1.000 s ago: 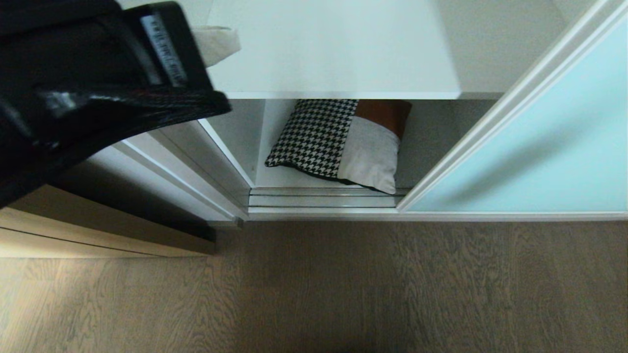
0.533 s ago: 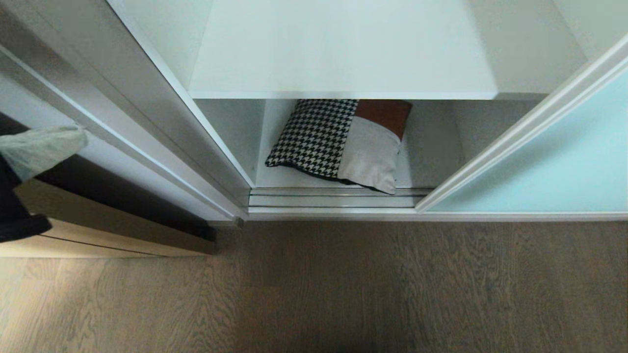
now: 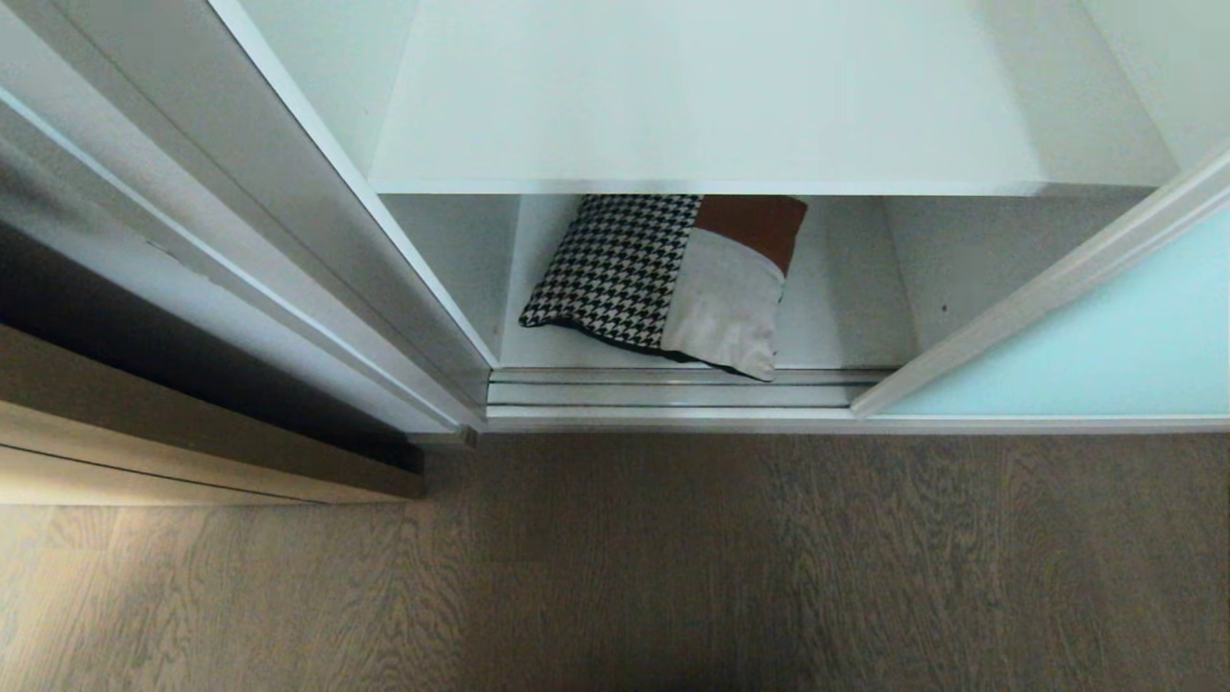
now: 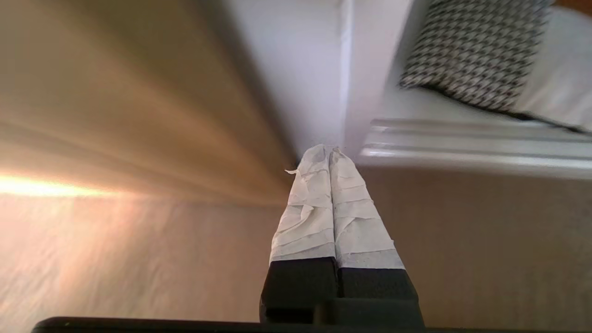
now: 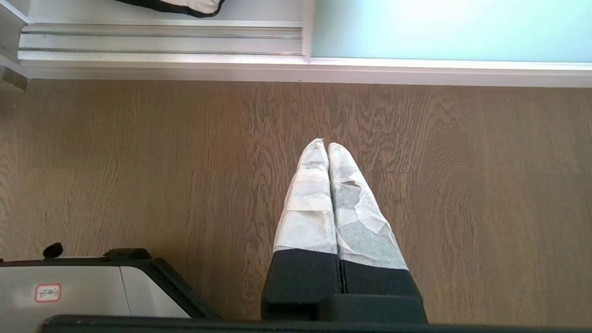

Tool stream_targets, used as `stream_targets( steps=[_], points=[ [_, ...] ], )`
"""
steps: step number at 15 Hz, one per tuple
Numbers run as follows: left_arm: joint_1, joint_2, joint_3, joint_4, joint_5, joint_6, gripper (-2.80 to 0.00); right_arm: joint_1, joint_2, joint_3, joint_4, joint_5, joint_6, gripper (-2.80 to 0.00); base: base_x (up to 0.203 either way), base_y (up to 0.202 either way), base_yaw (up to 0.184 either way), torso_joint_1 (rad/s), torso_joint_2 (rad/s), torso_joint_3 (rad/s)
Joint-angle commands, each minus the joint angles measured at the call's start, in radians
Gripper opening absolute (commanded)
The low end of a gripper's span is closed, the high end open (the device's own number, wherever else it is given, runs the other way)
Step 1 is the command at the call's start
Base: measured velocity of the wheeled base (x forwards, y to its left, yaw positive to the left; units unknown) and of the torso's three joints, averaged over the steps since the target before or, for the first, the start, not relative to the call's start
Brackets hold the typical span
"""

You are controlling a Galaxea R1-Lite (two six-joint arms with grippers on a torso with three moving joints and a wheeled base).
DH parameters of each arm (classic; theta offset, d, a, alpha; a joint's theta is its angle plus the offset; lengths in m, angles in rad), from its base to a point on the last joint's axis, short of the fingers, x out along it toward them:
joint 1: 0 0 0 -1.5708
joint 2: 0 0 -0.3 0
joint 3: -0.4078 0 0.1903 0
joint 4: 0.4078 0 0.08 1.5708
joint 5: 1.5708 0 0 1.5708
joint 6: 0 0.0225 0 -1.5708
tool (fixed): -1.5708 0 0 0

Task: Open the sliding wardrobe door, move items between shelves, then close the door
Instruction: Open the door

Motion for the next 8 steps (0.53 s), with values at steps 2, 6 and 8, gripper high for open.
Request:
stream_targets(
  steps=[2, 6, 8],
  points=[
    [0.061, -0.17, 0.068, 0.045, 0.009, 0.0, -2.8, 0.0, 0.001, 0.0, -0.001, 0.001, 0.0, -2.8, 0.0, 0.0, 0.0, 0.0, 0.0, 0.0],
    [0.166, -0.364, 0.178, 0.115, 0.011, 0.002, -2.8, 0.0, 0.001, 0.0, -0.001, 0.0, 0.0, -2.8, 0.0, 0.0, 0.0, 0.0, 0.0, 0.0],
    [0.21, -0.391, 0.257, 0.089, 0.09, -0.049, -2.8, 0.0, 0.0, 0.0, -0.001, 0.0, 0.0, -2.8, 0.0, 0.0, 0.0, 0.0, 0.0, 0.0]
  ],
)
